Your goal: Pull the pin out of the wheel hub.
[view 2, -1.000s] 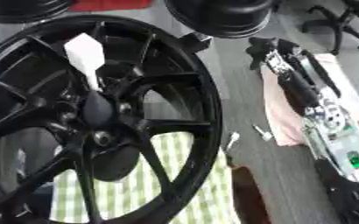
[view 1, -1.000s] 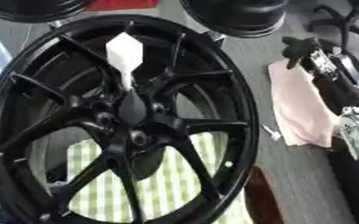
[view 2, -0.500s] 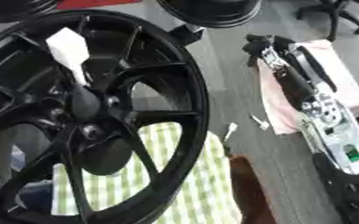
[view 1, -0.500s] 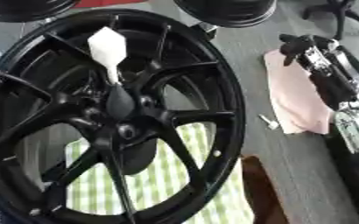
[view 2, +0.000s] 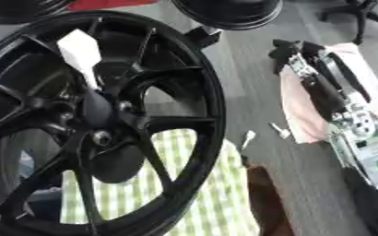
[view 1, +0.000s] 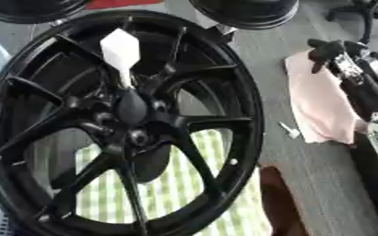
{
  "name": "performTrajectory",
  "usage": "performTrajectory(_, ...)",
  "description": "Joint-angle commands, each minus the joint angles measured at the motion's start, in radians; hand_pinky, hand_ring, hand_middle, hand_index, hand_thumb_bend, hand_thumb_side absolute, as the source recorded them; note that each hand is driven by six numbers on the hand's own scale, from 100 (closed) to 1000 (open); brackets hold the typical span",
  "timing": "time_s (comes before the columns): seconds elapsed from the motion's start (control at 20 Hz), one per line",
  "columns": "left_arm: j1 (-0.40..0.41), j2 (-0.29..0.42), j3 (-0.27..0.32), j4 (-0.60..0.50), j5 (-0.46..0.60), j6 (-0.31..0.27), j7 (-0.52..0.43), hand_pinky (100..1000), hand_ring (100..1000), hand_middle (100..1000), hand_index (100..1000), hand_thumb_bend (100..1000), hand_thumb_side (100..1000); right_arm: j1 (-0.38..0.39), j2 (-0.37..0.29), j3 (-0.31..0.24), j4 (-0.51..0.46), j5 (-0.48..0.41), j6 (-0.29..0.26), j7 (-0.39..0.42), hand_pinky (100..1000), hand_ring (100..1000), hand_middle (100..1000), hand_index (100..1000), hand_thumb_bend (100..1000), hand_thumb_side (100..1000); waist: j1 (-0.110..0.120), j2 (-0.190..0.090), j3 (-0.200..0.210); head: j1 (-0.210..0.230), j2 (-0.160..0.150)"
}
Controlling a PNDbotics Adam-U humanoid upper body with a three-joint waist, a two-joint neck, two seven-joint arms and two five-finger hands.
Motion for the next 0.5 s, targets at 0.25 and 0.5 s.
performTrajectory(0.25,-0.131,0.028,-0.073,-0.015,-0.010,0.035,-0.111,816,761,696,796,311,563,-0.020,-0.043,0.004,-0.020,-0.004,-0.002,0.017,920,959,415,626,100,685,0.010,-0.010,-0.019,0.029,-0.041)
performTrajectory(0.5,-0.172,0.018,-0.168,0.012,-0.046,0.101,-0.187,820,745,715,803,327,606,-0.031,-0.053,0.010,-0.020,-0.003,-0.003,0.027,920,959,415,626,100,686,0.015,0.001,-0.041,0.037,-0.064)
